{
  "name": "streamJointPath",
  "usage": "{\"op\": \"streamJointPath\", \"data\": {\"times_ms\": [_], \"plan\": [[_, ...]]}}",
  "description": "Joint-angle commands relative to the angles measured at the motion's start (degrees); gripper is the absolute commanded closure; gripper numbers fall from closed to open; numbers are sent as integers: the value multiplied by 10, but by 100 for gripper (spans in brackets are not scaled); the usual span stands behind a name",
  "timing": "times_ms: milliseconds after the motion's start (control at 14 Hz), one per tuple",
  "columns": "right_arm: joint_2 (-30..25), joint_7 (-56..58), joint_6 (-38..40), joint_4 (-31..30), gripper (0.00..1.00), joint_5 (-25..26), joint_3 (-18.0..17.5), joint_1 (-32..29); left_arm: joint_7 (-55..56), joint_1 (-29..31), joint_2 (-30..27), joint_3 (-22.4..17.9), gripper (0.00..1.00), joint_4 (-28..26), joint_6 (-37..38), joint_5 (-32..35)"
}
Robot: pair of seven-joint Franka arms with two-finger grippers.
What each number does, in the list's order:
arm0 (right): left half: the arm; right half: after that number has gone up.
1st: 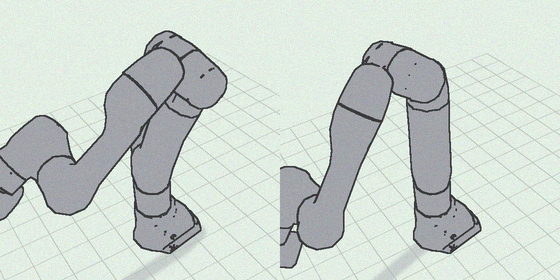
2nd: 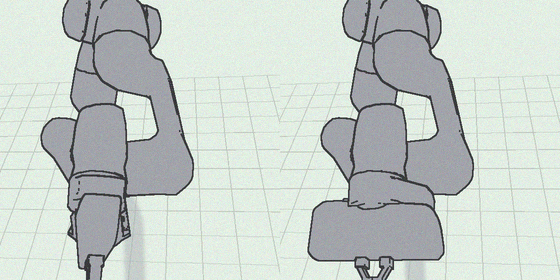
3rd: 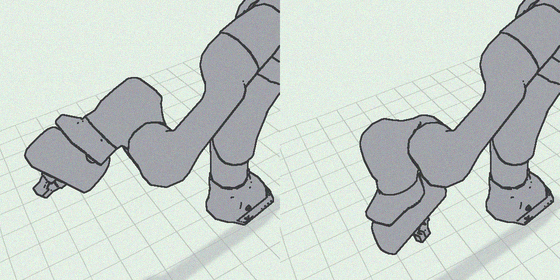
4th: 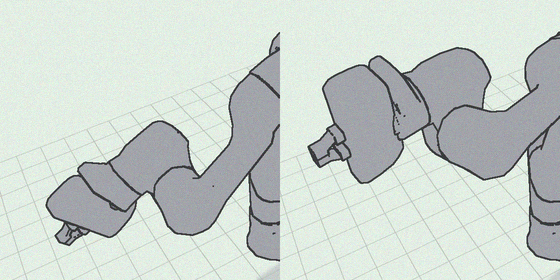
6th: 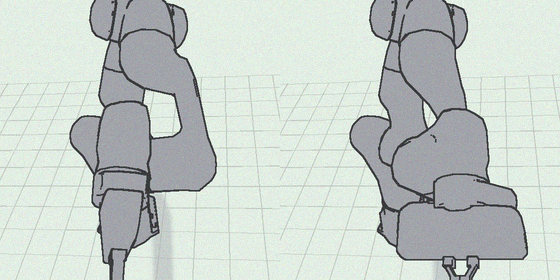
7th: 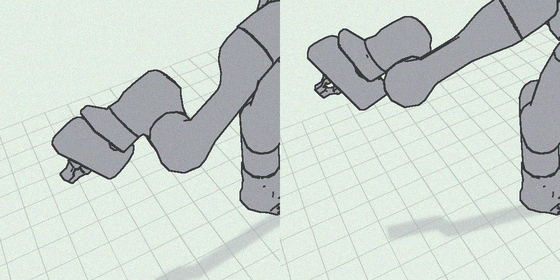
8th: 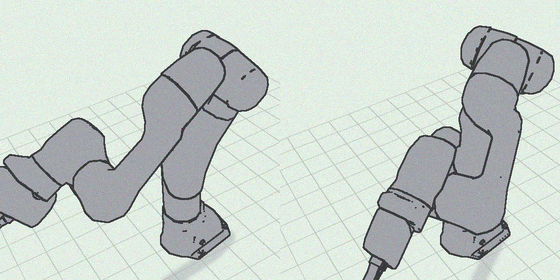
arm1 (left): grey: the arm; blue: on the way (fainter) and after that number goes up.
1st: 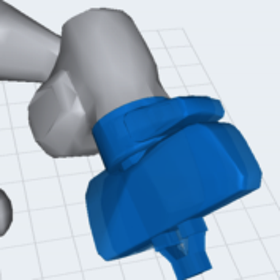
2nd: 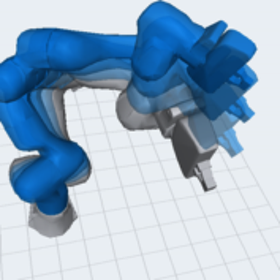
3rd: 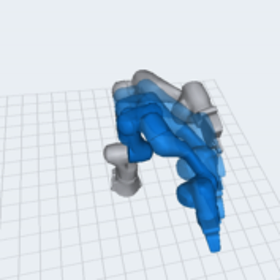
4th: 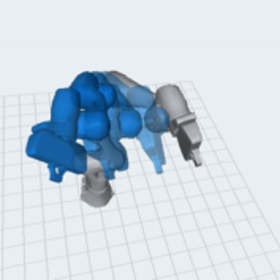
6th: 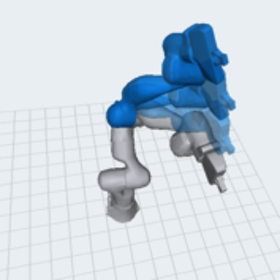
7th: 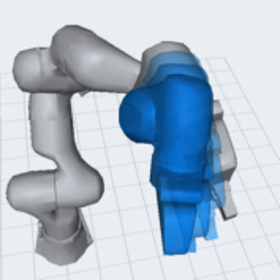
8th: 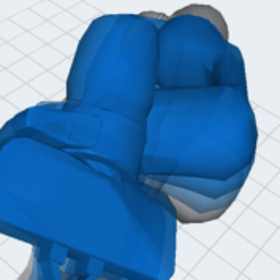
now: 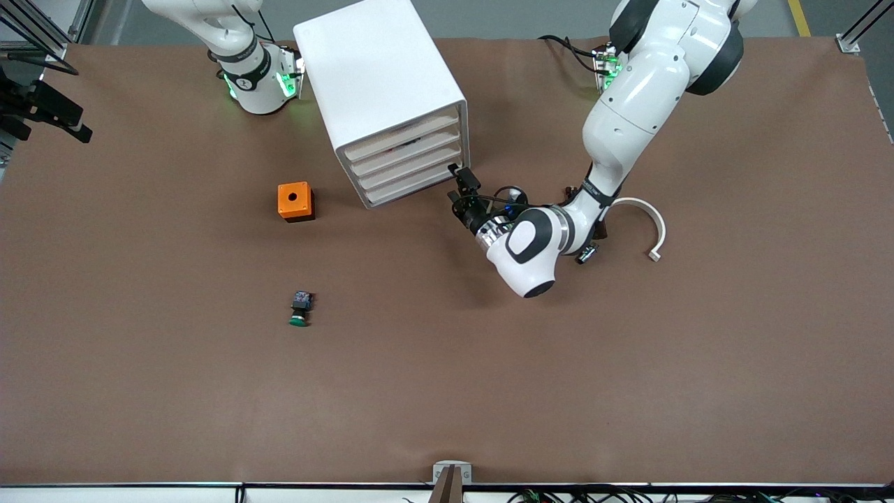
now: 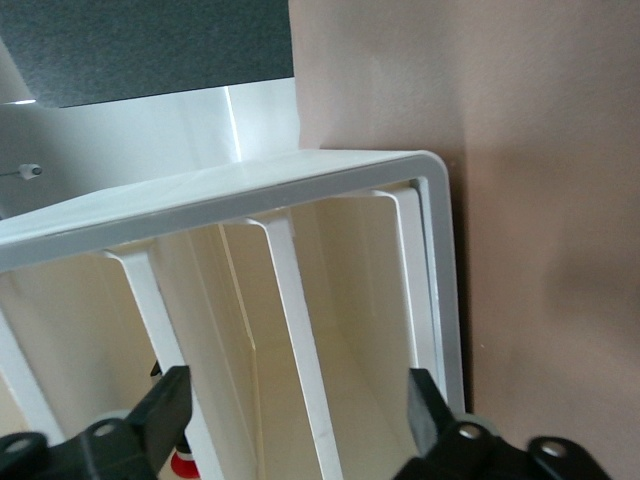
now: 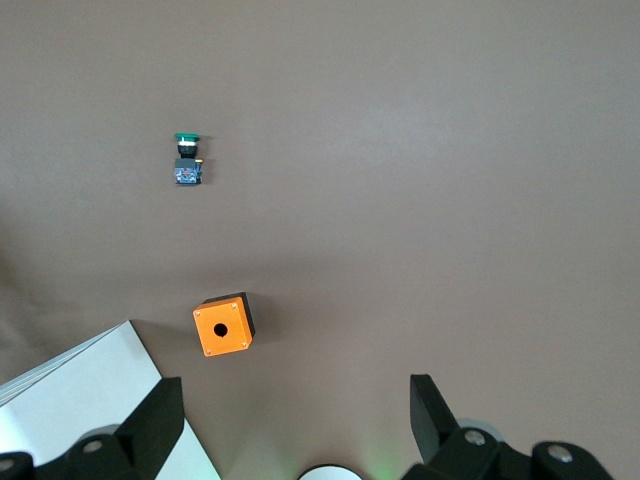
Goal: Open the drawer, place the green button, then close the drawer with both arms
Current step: 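Hook the drawer handle with the left gripper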
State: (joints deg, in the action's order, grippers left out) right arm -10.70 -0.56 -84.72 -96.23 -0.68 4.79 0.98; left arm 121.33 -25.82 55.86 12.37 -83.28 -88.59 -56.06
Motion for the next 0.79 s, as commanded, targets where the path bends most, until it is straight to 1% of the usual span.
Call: {"op": "streamJointPath", "data": {"times_ms": [0, 143, 287, 430, 645, 716], "plan": [[23, 1, 3, 11, 0, 6, -6, -6, 19, -19, 22, 1, 14, 25, 8, -20], [38, -1, 3, 15, 0, 7, -5, -6, 25, -33, 31, 0, 16, 29, 6, -20], [40, 6, 0, 15, 0, 5, -6, -8, 23, -47, 33, 0, 18, 29, 6, -20], [40, 6, 0, 15, 0, 6, -6, -5, 23, -57, 35, 0, 26, 28, 5, -20], [50, 6, 0, 16, 0, 6, -6, -5, 23, -69, 34, 0, 52, 29, 6, -20], [55, 6, -1, 16, 0, 6, -6, -6, 25, -69, 35, 0, 63, 28, 6, -21]]}}
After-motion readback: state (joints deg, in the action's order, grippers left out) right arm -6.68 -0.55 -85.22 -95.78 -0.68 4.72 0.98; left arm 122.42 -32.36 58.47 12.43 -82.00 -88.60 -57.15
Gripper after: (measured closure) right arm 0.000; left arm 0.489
